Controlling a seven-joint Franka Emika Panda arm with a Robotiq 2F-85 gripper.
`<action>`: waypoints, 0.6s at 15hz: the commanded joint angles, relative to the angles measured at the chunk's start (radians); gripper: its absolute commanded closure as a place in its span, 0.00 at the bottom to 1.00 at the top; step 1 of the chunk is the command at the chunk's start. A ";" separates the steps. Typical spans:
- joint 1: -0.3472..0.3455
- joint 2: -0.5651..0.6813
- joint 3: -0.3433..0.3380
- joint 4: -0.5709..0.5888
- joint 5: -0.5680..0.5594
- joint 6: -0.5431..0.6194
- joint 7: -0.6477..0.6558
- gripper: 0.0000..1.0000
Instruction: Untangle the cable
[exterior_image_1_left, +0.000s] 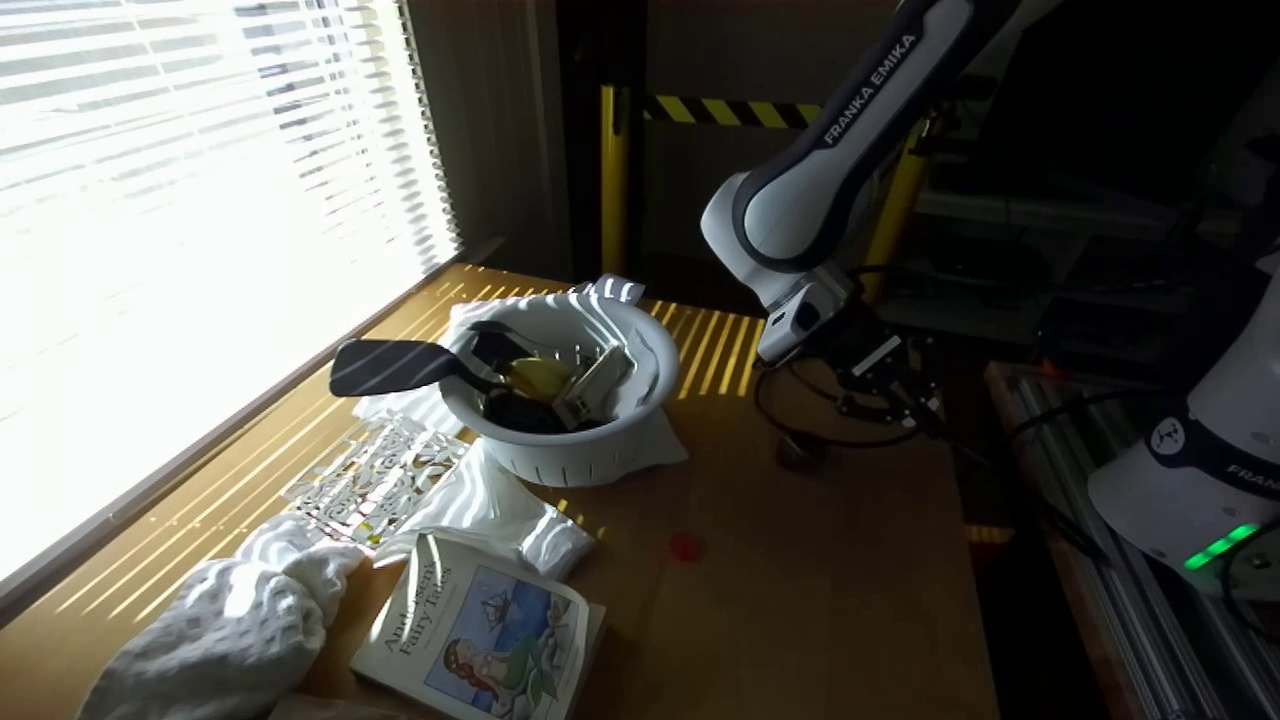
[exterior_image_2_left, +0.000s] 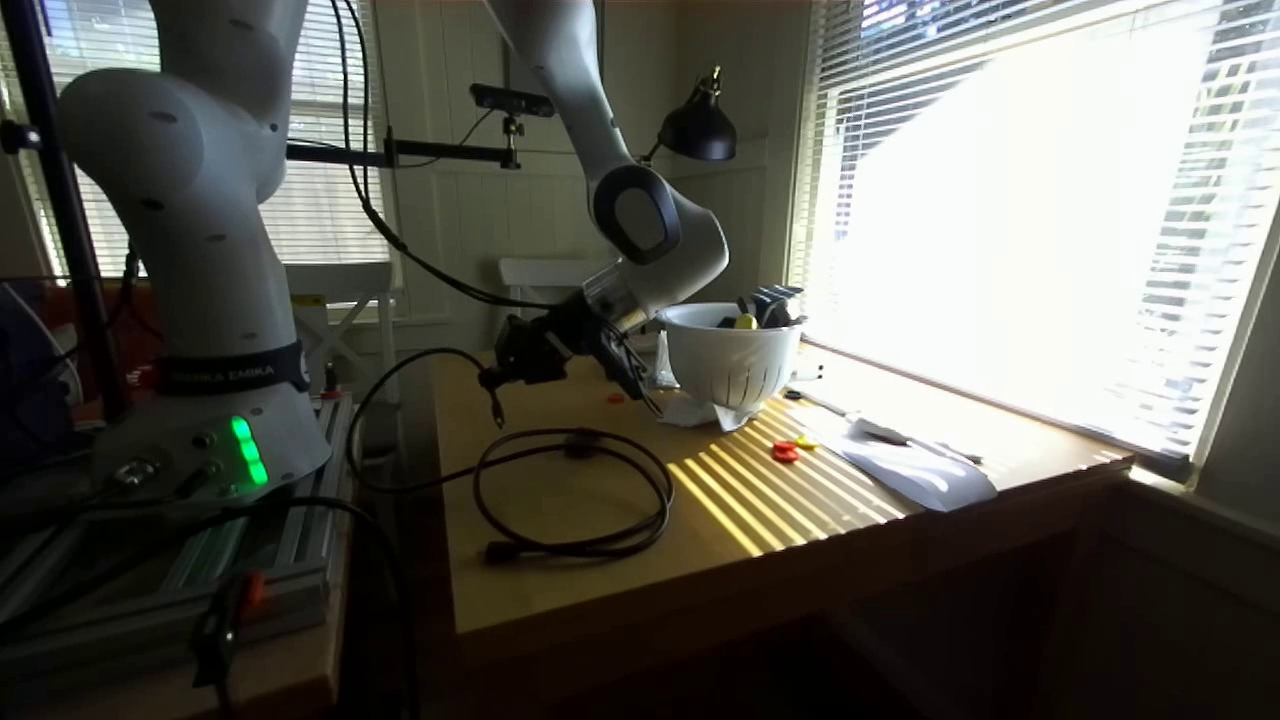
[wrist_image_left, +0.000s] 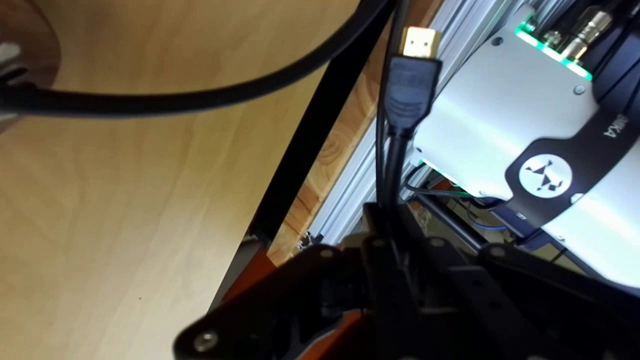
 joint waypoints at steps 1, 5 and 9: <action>-0.025 0.027 0.012 0.060 0.074 -0.128 0.070 0.98; -0.023 0.005 0.012 0.038 0.096 -0.082 0.133 0.92; -0.025 0.010 0.010 0.045 0.117 -0.080 0.191 0.98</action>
